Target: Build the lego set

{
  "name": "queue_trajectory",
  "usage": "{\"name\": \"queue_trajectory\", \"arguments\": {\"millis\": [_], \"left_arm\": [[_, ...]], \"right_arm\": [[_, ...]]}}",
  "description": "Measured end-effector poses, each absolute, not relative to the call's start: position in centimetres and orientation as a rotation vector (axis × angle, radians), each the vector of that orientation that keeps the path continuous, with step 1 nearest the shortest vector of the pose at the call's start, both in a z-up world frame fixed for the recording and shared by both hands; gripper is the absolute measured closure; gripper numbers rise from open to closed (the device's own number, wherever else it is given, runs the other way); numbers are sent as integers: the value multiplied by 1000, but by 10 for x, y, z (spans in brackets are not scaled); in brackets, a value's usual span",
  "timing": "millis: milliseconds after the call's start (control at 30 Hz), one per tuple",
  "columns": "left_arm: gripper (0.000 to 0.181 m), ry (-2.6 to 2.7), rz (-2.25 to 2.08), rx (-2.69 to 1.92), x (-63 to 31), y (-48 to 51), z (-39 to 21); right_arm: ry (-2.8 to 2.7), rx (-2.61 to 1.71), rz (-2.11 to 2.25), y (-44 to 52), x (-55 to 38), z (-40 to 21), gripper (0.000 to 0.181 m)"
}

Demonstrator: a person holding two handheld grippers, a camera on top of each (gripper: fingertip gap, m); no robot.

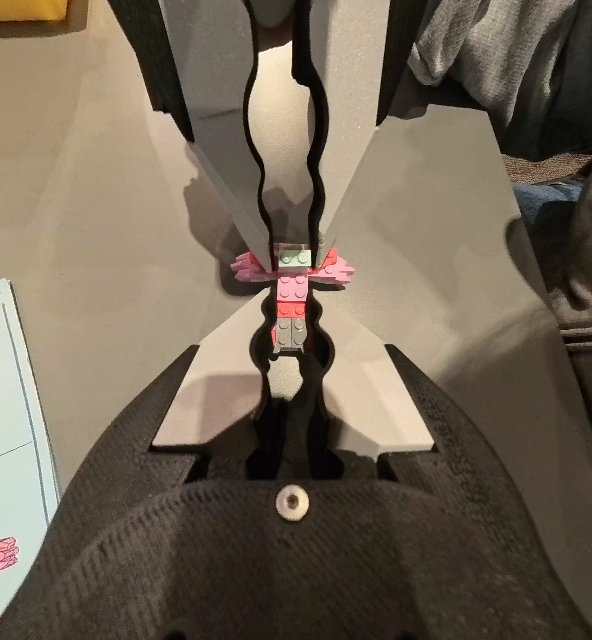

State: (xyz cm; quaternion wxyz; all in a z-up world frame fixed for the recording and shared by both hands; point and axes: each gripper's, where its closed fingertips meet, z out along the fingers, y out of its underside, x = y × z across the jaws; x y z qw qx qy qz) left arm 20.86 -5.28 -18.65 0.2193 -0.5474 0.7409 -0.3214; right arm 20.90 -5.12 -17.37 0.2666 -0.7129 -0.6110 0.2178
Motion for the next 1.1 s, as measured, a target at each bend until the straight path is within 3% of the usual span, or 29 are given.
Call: {"name": "queue_trajectory", "arguments": {"millis": [167,367,500,700,1100], "left_arm": [[165,2045,-876,-1522,208,-49,-187],[165,1991,-865,-1551,202,-31,-174],[165,1975,-860,-1573,193,-19,-162],[165,1992,-952,-1558,180,-16,-143],[165,2071,-1047,-1484,173,-33,-131]], "right_arm": [[-1604,-1911,562,-45,212,-169,149],[-1491,-1690,379,-22,220,-136,108],[-1562,-1411,-55,-6,217,-132,86],[-1679,-1060,-402,-7,196,-142,86],[-1644,-807,-484,-26,172,-129,125]]}}
